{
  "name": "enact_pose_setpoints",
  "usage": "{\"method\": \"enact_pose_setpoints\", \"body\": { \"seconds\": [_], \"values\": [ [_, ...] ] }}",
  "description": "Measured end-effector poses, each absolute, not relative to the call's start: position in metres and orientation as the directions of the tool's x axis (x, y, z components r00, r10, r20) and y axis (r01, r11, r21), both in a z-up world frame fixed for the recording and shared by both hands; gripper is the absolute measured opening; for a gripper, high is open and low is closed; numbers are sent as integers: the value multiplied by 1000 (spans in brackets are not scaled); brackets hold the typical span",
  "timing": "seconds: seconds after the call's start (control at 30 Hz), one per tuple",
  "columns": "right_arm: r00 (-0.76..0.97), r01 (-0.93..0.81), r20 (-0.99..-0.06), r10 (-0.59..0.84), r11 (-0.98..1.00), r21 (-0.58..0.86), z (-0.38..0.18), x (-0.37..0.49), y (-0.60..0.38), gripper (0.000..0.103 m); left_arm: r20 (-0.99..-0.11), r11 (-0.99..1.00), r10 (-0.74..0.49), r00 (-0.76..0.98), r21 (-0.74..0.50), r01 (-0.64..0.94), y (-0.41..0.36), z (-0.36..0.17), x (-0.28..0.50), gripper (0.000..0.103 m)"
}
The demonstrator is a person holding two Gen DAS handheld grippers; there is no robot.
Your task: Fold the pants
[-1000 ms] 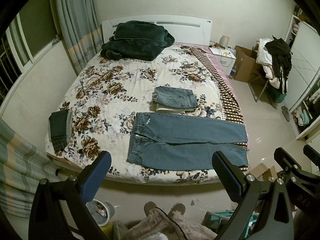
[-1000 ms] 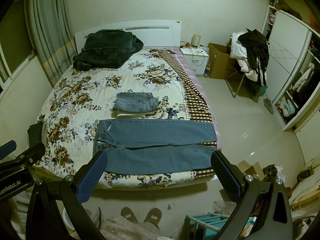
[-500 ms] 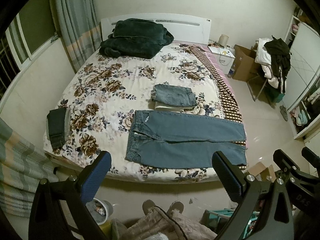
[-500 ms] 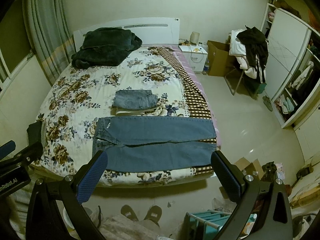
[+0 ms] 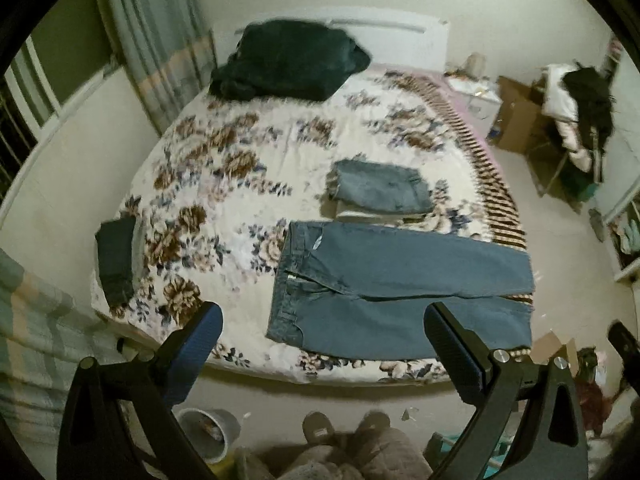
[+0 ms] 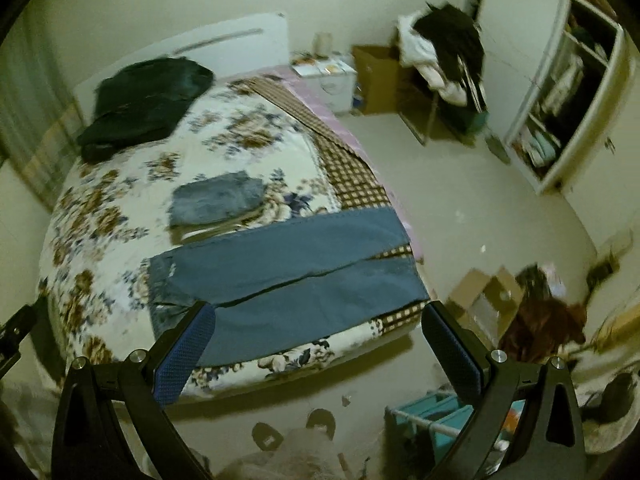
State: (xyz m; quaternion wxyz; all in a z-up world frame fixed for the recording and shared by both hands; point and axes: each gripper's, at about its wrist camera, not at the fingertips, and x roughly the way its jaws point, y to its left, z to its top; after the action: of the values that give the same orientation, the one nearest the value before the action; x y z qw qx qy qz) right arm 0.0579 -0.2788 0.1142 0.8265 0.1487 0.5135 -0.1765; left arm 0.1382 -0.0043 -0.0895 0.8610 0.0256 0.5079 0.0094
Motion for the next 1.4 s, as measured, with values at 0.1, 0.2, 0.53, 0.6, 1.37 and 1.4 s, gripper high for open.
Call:
{"method": "enact_pose_setpoints", "body": {
  "seconds": [0.1,0.2,0.53,0.6,1.37,1.4],
  "values": [
    [361,471,-924,-129,880,61,72,96,-300,103,-918,999,37,394,25,-35,-2,-124,179,103],
    [300,504,-948,-105,861,65,17,140,-328,103,-939,996,61,338,37,-78,-8,-157,217,103],
    [121,587,-992,46,802,109,-182,320,-446,103,-978,937,159,134,107,-334,-25,-278,372,103],
    [93,599,-995,45,795,92,-220,352,-466,103,-984,918,150,93,104,-384,-23,-304,396,103],
    [-221,855,-963,153,506,-116,-550,502,-566,103,-990,446,-89,-111,60,-893,78,-558,537,103],
    [-249,853,-957,152,502,-142,-557,505,-566,103,-990,456,-79,-119,71,-887,79,-561,542,103]
  ]
}}
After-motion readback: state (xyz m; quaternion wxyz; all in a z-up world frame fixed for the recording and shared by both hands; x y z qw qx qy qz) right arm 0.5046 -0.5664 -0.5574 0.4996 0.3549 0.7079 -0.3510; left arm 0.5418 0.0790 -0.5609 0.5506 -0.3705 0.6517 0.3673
